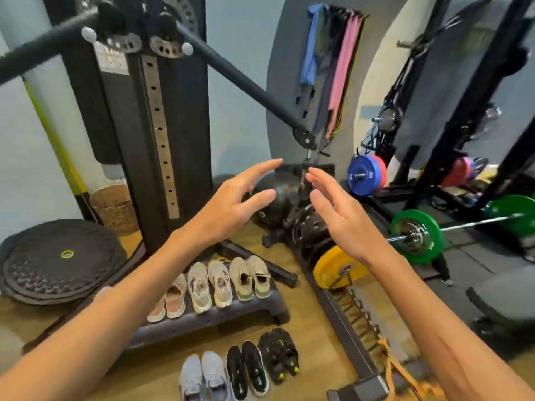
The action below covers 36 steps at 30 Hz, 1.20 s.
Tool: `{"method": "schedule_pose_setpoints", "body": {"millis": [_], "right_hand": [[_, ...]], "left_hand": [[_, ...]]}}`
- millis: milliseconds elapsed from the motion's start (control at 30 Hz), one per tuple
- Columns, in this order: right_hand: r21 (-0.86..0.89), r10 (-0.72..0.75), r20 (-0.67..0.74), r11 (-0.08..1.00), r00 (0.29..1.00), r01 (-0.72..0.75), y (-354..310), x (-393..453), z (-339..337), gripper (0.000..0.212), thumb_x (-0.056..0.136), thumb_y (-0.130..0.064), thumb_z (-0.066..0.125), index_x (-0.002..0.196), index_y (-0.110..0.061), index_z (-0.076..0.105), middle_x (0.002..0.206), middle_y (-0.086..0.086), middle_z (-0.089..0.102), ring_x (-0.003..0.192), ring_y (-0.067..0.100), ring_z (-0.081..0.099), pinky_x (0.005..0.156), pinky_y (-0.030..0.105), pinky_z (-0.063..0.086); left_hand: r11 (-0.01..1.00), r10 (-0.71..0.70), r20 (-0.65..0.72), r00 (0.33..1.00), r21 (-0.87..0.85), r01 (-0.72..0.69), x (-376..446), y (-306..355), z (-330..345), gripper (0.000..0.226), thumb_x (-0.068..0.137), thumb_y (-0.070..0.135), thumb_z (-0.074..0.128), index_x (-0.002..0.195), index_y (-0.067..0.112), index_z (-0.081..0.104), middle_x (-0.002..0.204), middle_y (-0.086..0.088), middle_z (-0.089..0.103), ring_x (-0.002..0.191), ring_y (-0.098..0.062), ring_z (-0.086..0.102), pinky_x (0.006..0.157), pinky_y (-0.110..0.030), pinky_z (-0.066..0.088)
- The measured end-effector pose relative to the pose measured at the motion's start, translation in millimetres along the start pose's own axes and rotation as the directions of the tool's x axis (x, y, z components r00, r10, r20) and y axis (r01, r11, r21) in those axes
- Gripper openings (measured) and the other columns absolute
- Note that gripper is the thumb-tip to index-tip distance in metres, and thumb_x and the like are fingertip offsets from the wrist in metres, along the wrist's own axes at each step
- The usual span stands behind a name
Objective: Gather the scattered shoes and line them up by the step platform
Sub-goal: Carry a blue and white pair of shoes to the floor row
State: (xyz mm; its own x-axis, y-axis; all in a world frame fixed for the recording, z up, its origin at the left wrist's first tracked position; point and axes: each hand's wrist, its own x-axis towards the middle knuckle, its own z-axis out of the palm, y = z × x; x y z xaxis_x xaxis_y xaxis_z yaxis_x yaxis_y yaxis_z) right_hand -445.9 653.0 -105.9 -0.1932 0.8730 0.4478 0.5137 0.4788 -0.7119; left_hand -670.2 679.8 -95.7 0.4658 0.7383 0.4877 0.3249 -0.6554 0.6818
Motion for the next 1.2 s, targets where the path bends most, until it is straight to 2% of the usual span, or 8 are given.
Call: {"method": "schedule_pose_setpoints", "body": {"millis": [133, 300, 433, 600, 800, 967, 1067, 1200], "right_hand": [[-0.072, 0.103, -0.156, 0.991, 0.982, -0.116, 11.2, -76.2, -91.3, 0.048, 0.101, -0.037, 0.042, 0.148, -0.025, 0.037, 0.148, -0.007, 0.045, 0.133, -0.003, 0.039, 0.104, 0.013, 0.034], [-0.159, 0.23, -0.374, 0.939, 0.899, -0.306, 22.0, -206.2, -208.0, 0.046, 0.103, -0.037, 0.041, 0.147, -0.027, 0.035, 0.147, -0.011, 0.043, 0.134, -0.003, 0.038, 0.11, 0.025, 0.033], [-0.185, 0.306, -0.541, 0.865, 0.783, -0.466, 15.2, -323.4, -283.6, 0.048, 0.101, -0.044, 0.041, 0.146, -0.031, 0.036, 0.146, -0.014, 0.044, 0.135, -0.001, 0.038, 0.114, 0.035, 0.032], [-0.154, 0.345, -0.754, 0.734, 0.559, -0.662, -20.7, -470.2, -357.7, 0.048, 0.1, -0.047, 0.04, 0.146, -0.034, 0.035, 0.146, -0.015, 0.045, 0.135, -0.003, 0.038, 0.113, 0.036, 0.035], [-0.068, 0.288, -0.916, 0.575, 0.279, -0.816, -78.5, -616.1, -423.0, 0.056, 0.098, -0.051, 0.038, 0.149, -0.028, 0.033, 0.149, -0.01, 0.042, 0.137, 0.0, 0.037, 0.113, 0.035, 0.035], [0.044, 0.228, -0.972, 0.433, 0.062, -0.9, -114.9, -712.1, -465.9, 0.054, 0.099, -0.051, 0.037, 0.15, -0.034, 0.03, 0.148, -0.016, 0.042, 0.131, -0.003, 0.04, 0.107, 0.026, 0.036], [0.121, 0.154, -0.986, 0.351, -0.07, -0.929, -131.5, -763.2, -489.2, 0.054, 0.1, -0.05, 0.036, 0.151, -0.033, 0.027, 0.15, -0.015, 0.04, 0.134, -0.003, 0.037, 0.105, 0.021, 0.034], [0.232, 0.058, -0.973, 0.308, -0.225, -0.923, -148.2, -816.5, -512.1, 0.052, 0.102, -0.045, 0.038, 0.151, -0.031, 0.029, 0.15, -0.01, 0.041, 0.133, -0.005, 0.037, 0.105, 0.018, 0.033]], "left_hand": [[0.981, 0.148, 0.127, 0.981, -0.144, -0.129, 31.9, 56.4, 88.2, 0.046, 0.096, 0.039, 0.044, 0.142, 0.035, 0.04, 0.145, 0.019, 0.043, 0.13, 0.003, 0.042, 0.104, -0.018, 0.037], [0.921, 0.317, 0.257, 0.913, -0.314, -0.231, 58.5, 144.4, 229.6, 0.047, 0.095, 0.031, 0.046, 0.142, 0.025, 0.043, 0.144, 0.013, 0.046, 0.133, 0.0, 0.039, 0.107, -0.032, 0.038], [0.839, 0.472, 0.35, 0.809, -0.46, -0.291, 57.3, 228.4, 344.8, 0.049, 0.094, 0.029, 0.047, 0.142, 0.02, 0.043, 0.146, 0.01, 0.045, 0.134, -0.003, 0.04, 0.108, -0.038, 0.039], [0.694, 0.666, 0.4, 0.629, -0.64, -0.328, 33.9, 350.6, 474.6, 0.049, 0.095, 0.032, 0.047, 0.143, 0.023, 0.042, 0.145, 0.013, 0.045, 0.134, -0.001, 0.038, 0.107, -0.038, 0.04], [0.496, 0.847, 0.393, 0.358, -0.826, -0.268, -9.3, 498.3, 602.3, 0.048, 0.094, 0.033, 0.048, 0.142, 0.026, 0.042, 0.146, 0.012, 0.045, 0.135, -0.003, 0.038, 0.107, -0.043, 0.04], [0.322, 0.94, 0.3, 0.162, -0.937, -0.135, -46.4, 605.5, 698.5, 0.055, 0.088, 0.044, 0.051, 0.141, 0.028, 0.043, 0.143, 0.016, 0.047, 0.134, -0.002, 0.04, 0.106, -0.042, 0.042], [0.247, 0.969, 0.245, 0.038, -0.968, -0.039, -66.9, 663.0, 757.1, 0.055, 0.089, 0.044, 0.051, 0.142, 0.03, 0.042, 0.143, 0.016, 0.046, 0.135, -0.005, 0.04, 0.106, -0.044, 0.04], [0.183, 0.978, 0.175, -0.111, -0.98, 0.075, -94.6, 727.1, 817.6, 0.053, 0.09, 0.044, 0.05, 0.141, 0.034, 0.041, 0.143, 0.02, 0.046, 0.134, -0.004, 0.04, 0.106, -0.04, 0.04]]}}
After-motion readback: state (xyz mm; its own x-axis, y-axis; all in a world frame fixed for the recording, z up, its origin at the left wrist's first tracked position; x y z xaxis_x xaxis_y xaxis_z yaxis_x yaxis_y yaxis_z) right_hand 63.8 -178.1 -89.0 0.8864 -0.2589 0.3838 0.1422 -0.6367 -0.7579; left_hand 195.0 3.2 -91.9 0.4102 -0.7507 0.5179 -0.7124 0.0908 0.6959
